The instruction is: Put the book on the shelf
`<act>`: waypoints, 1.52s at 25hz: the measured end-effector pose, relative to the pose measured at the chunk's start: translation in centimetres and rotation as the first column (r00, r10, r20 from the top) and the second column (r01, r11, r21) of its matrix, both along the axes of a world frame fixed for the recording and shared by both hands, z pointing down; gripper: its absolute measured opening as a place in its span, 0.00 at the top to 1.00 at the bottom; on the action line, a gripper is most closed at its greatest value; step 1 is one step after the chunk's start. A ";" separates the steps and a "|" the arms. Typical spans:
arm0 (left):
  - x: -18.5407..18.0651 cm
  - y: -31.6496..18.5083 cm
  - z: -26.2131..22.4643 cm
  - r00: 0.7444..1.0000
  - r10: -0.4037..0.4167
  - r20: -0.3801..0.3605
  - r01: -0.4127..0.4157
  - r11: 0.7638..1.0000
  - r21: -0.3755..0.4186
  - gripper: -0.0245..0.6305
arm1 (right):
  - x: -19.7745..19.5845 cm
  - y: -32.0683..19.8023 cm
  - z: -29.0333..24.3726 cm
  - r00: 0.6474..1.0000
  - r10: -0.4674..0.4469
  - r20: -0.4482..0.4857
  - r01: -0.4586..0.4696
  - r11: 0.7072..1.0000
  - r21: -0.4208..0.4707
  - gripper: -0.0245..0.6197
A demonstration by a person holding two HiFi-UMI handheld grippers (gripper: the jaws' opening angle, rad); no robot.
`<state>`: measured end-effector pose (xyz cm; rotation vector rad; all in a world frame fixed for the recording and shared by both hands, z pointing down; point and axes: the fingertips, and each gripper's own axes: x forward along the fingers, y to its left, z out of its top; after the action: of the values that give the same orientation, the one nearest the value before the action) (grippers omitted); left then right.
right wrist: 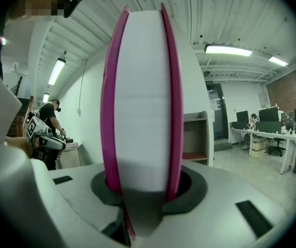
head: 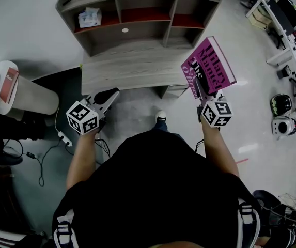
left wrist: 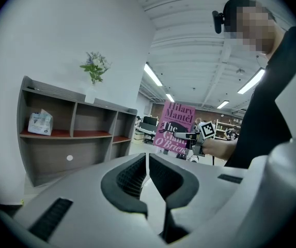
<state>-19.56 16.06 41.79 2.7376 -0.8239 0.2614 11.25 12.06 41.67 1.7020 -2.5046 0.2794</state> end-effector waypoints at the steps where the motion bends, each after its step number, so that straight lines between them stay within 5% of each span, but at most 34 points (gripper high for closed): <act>1: 0.0 -0.3 0.0 1.000 -0.001 0.001 0.001 1.000 0.000 0.91 | 0.0 -0.4 0.0 1.000 -0.001 0.000 0.001 1.000 -0.001 0.73; 38: 2.4 -8.8 1.0 0.999 -0.040 0.018 0.041 0.999 -0.031 0.91 | 1.4 -10.6 1.8 0.998 -0.059 0.006 0.059 0.998 -0.033 0.73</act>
<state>-17.20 7.23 42.82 2.6897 -0.8711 0.2878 12.62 1.49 43.48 1.6141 -2.5337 0.3188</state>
